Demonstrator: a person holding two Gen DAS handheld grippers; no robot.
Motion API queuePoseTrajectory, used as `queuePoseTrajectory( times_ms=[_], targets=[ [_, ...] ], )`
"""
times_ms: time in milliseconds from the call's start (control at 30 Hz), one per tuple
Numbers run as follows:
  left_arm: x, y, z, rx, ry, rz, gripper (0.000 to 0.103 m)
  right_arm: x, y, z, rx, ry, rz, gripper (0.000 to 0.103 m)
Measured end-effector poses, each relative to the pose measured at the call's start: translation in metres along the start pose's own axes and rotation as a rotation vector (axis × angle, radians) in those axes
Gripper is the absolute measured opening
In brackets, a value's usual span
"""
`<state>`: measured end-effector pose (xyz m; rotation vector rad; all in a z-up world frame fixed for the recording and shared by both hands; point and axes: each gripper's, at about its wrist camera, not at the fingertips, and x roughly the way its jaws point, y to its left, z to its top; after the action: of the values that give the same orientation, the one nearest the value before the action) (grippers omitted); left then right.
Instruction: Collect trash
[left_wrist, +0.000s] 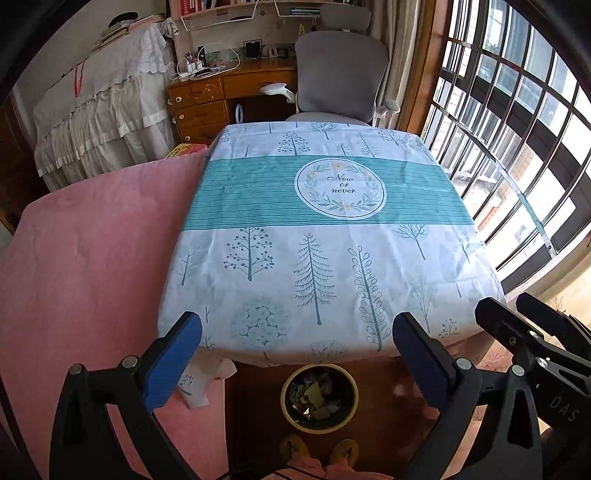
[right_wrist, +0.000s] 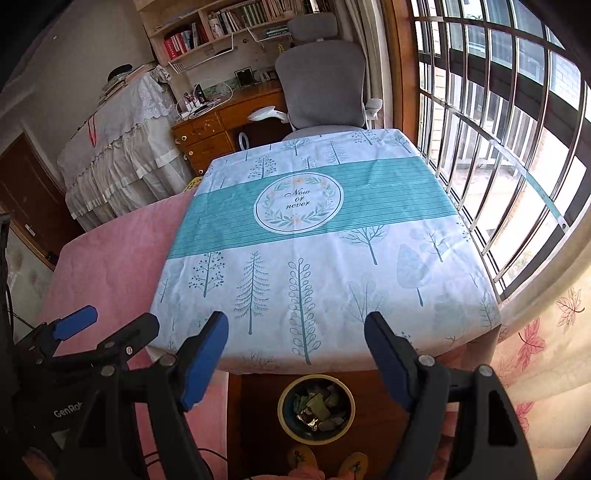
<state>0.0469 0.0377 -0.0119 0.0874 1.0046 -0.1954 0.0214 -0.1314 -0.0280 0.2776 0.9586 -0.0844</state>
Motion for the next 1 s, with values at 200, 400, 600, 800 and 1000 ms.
queuePoseTrajectory(
  times_ms=[200,400,600,800,1000],
  targets=[
    [0.0031,-0.0004,-0.0015,-0.003,-0.004,0.028,0.102,0.0025,0.0036,-0.0034,-0.022,0.005,-0.013,0.077],
    [0.0034,-0.0013,-0.0018,0.000,-0.016,0.042,0.102,0.0027,0.0025,-0.0040,-0.022,0.000,-0.020,0.077],
    [0.0042,-0.0040,-0.0031,-0.003,-0.031,0.051,0.102,0.0034,0.0003,-0.0045,-0.019,-0.011,-0.023,0.077],
    [0.0034,-0.0041,-0.0035,-0.006,-0.038,0.053,0.102,0.0025,-0.0003,-0.0045,-0.018,-0.012,-0.021,0.077],
    [0.0026,-0.0042,-0.0041,-0.005,-0.039,0.053,0.102,0.0006,0.0003,-0.0043,-0.019,-0.016,-0.021,0.077]
  ],
)
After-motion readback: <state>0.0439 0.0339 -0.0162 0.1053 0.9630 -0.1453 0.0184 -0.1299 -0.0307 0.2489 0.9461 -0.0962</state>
